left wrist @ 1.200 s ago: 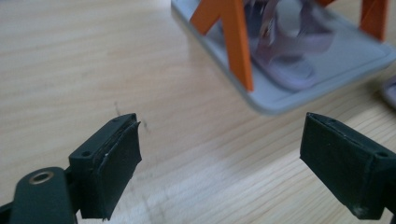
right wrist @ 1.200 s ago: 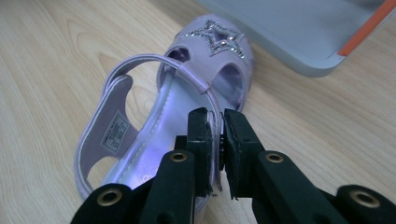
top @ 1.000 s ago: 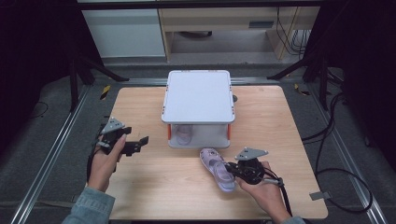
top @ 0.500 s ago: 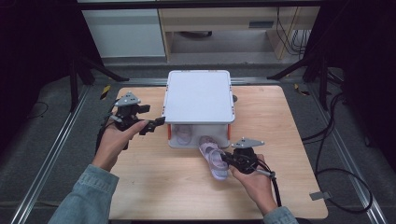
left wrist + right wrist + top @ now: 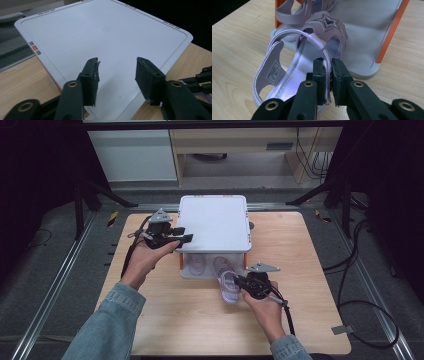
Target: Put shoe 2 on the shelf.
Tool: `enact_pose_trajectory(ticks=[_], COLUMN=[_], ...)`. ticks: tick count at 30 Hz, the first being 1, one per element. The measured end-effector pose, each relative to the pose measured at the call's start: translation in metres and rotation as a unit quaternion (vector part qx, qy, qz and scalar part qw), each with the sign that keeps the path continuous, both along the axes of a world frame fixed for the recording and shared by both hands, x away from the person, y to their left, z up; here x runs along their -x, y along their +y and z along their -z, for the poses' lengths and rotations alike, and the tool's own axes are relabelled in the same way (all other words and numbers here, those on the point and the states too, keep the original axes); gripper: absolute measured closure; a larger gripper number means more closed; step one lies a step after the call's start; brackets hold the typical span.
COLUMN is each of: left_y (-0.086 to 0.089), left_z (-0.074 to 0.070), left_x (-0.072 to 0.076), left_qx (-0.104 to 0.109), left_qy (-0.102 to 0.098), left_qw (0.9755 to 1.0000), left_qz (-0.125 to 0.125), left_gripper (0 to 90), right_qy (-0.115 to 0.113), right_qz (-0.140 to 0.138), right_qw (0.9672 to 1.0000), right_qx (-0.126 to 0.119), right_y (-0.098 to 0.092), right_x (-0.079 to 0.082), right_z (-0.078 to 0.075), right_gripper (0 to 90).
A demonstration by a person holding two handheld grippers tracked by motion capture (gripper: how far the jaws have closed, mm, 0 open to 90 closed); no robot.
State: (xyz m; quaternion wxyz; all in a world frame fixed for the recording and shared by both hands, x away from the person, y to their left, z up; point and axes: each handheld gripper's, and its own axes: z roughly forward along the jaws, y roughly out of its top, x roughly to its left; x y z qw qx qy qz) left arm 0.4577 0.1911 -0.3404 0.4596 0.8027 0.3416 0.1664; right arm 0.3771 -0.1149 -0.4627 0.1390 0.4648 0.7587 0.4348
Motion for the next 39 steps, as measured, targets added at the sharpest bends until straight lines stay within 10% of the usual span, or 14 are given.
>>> enact_pose_trajectory(ticks=[12,39], left_y=[-0.010,-0.016], left_z=[0.010,0.016], left_x=[-0.014,-0.016], left_qx=[-0.022,-0.037], left_qy=[0.005,0.005], left_qw=[0.9997,0.9991], left_qz=[-0.010,-0.019], left_gripper=[76.5,79.8], right_qy=[-0.017,-0.043], right_qz=[0.043,0.110], right_qw=[0.9988,0.9916], right_qx=[-0.016,-0.054], right_y=[0.010,0.030], right_x=[-0.011,-0.023], right_z=[0.005,0.017], right_gripper=[82.4,82.5])
